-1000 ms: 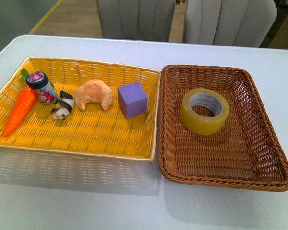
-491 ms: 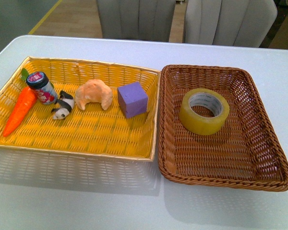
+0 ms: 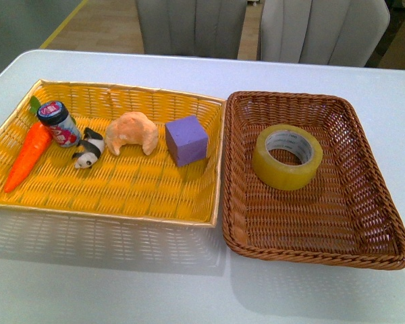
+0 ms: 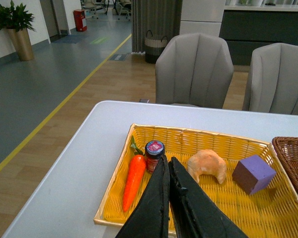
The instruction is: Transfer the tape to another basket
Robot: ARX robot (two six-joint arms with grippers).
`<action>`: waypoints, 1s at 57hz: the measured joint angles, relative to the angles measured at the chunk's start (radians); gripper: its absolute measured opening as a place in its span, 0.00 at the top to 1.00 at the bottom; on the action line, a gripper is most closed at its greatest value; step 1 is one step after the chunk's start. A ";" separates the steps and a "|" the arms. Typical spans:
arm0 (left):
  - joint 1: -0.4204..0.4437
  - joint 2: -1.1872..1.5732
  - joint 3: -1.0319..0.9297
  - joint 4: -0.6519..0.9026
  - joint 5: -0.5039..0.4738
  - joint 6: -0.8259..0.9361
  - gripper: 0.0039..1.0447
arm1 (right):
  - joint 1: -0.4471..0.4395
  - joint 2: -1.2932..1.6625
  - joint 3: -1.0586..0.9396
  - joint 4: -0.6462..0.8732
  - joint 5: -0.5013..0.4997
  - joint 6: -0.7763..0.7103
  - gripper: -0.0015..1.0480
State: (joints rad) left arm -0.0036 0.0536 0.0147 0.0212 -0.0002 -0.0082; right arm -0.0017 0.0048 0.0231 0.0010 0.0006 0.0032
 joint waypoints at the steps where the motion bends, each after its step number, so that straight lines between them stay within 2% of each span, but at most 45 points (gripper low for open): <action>1: 0.000 -0.015 0.000 -0.010 0.000 0.000 0.99 | 0.000 0.000 0.000 0.000 0.000 0.000 0.09; 16: 0.000 -0.038 0.000 -0.021 0.000 0.000 0.97 | 0.000 0.000 0.000 0.000 0.000 0.000 0.09; 46: 0.000 -0.039 0.000 -0.021 0.000 0.000 0.08 | 0.000 0.000 0.000 0.000 0.000 0.000 0.09; 57: 0.000 -0.039 0.000 -0.021 0.000 0.002 0.08 | 0.000 0.000 0.000 0.000 0.000 0.000 0.09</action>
State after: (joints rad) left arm -0.0036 0.0151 0.0147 -0.0002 -0.0002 -0.0063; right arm -0.0017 0.0048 0.0231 0.0010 0.0002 0.0032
